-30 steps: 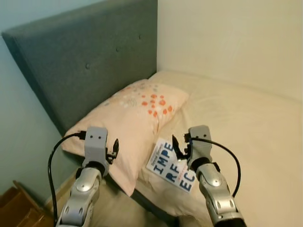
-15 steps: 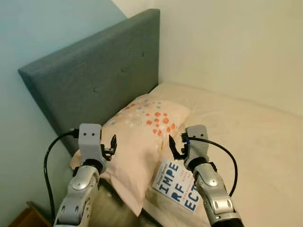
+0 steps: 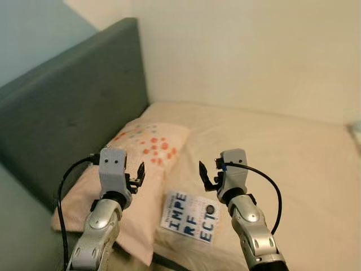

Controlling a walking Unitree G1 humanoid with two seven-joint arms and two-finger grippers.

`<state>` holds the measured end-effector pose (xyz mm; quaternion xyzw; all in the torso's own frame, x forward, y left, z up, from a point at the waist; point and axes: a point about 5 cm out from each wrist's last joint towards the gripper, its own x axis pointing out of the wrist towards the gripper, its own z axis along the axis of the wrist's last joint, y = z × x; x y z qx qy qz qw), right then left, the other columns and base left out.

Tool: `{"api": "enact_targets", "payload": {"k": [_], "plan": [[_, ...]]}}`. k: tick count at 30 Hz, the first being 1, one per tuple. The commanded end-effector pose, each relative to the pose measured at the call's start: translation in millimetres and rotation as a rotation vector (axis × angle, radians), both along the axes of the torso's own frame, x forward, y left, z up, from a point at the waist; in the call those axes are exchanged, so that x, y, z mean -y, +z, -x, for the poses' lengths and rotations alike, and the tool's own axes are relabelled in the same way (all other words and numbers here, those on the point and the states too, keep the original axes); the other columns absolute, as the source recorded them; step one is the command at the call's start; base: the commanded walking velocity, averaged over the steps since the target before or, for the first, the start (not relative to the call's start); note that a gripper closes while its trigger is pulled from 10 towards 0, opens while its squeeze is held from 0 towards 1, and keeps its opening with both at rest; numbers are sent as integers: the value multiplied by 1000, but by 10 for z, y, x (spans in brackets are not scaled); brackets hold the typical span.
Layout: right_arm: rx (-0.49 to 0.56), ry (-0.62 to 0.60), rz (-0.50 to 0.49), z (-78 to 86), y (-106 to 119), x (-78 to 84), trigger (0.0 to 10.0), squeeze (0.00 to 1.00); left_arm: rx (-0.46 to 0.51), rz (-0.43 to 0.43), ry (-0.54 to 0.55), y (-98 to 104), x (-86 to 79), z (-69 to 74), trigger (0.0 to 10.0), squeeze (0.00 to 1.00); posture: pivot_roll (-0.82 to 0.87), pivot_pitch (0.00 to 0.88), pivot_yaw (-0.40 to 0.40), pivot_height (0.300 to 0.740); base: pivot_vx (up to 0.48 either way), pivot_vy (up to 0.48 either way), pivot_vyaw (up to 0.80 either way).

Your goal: Clean up the room

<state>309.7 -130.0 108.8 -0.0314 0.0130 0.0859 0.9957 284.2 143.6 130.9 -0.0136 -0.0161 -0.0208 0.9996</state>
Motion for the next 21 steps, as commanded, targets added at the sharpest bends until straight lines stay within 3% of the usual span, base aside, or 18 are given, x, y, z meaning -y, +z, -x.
{"api": "enact_targets", "payload": {"k": [1, 3, 21], "plan": [[-21, 6, -5, 32, -53, -14, 10000, 0, -10, -30, 12, -53, -21, 3, 10000, 0, -63, 81, 25, 740, 0, 0, -800], [-26, 6, 0, 37, -64, -13, 10000, 0, -7, -60, 0, -53, -12, 2, 10000, 0, -63, 81, 25, 740, 0, 0, -800], [-71, 12, -18, 36, -109, -29, 10000, 0, -10, -41, -49, -57, 23, 32, 10000, 0, -55, 91, 9, 740, 0, 0, -800]]}}
